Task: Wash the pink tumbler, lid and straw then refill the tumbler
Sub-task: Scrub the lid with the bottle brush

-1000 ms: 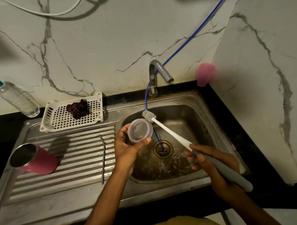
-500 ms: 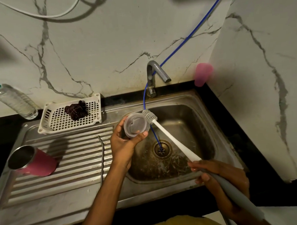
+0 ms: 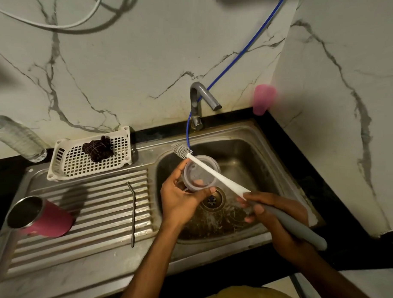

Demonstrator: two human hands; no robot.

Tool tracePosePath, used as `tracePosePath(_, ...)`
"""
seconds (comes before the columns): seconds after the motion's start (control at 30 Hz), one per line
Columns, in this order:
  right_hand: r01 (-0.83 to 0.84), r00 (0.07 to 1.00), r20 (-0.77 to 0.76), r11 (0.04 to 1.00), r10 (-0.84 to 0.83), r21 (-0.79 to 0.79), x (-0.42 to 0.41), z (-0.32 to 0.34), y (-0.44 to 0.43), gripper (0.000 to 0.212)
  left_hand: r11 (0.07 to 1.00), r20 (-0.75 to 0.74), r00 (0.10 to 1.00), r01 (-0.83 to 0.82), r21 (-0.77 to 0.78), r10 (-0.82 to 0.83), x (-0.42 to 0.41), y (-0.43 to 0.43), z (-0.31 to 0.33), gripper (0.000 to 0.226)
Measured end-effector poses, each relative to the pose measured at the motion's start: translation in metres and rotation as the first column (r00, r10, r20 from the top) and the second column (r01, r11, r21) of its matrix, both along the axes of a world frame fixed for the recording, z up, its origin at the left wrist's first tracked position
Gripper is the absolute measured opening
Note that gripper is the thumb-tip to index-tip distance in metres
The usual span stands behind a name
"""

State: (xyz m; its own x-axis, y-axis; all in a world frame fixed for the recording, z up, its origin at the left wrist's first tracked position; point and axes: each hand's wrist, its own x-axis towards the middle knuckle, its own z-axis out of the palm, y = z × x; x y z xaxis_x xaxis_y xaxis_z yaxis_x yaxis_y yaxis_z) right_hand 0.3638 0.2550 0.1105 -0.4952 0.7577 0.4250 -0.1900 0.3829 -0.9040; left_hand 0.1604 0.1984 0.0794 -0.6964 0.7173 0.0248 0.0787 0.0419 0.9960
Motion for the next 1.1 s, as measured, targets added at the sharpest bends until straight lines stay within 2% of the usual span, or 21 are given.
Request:
tracePosePath(0.1, 0.057, 0.998, -0.033, 0.998, -0.057, -0.027, 0.006, 0.0, -0.004, 0.027, 1.0, 0.002, 1.0, 0.011, -0.02, -0.011, 0.001, -0.002, -0.003, 0.083)
tracePosePath(0.17, 0.115, 0.992, -0.046, 0.993, -0.116, -0.026, 0.009, -0.001, -0.004, 0.025, 0.999, 0.02, 0.999, -0.036, -0.02, 0.036, -0.004, -0.003, -0.007, 0.084)
tracePosePath(0.3, 0.184, 0.981, -0.038, 0.972, -0.191, -0.145, 0.018, -0.008, -0.008, 0.022, 0.989, 0.077, 0.986, -0.148, 0.017, 0.146, -0.015, -0.005, -0.01, 0.082)
tracePosePath(0.37, 0.174, 0.983, -0.035, 0.971, -0.182, -0.163, 0.02, -0.008, -0.011, 0.021, 0.985, 0.098, 0.982, -0.168, 0.043, 0.163, -0.016, -0.005, -0.008, 0.08)
tracePosePath(0.47, 0.108, 0.993, -0.038, 0.991, -0.111, -0.079, 0.02, -0.007, -0.013, 0.026, 0.978, 0.118, 0.976, -0.191, 0.082, 0.181, -0.015, -0.004, -0.009, 0.078)
tracePosePath(0.67, 0.172, 0.985, 0.037, 0.972, -0.168, -0.16, 0.036, -0.004, -0.025, 0.02, 0.95, 0.233, 0.939, -0.287, 0.118, 0.255, -0.013, 0.003, -0.011, 0.074)
tracePosePath(0.73, 0.123, 0.991, 0.055, 0.987, -0.118, -0.098, 0.041, -0.004, -0.032, 0.019, 0.955, 0.212, 0.949, -0.265, 0.132, 0.234, -0.013, 0.003, -0.013, 0.079)
tracePosePath(0.83, 0.14, 0.99, 0.052, 0.983, -0.135, -0.116, 0.04, -0.006, -0.034, 0.029, 0.962, 0.239, 0.956, -0.213, 0.173, 0.169, -0.01, 0.003, -0.013, 0.084)
tracePosePath(0.9, 0.137, 0.99, 0.038, 0.978, -0.133, -0.154, 0.037, -0.008, -0.03, 0.027, 0.964, 0.347, 0.931, -0.188, 0.188, 0.114, -0.009, 0.002, -0.01, 0.074)
tracePosePath(1.0, 0.159, 0.987, 0.024, 0.962, -0.158, -0.221, 0.034, -0.01, -0.021, 0.019, 0.956, 0.57, 0.821, -0.17, 0.238, 0.005, -0.01, 0.0, -0.003, 0.032)
tracePosePath(1.1, 0.141, 0.99, 0.052, 0.966, -0.133, -0.216, 0.033, -0.006, -0.012, 0.028, 0.961, 0.611, 0.791, -0.188, 0.2, 0.028, -0.016, -0.001, 0.001, 0.013)
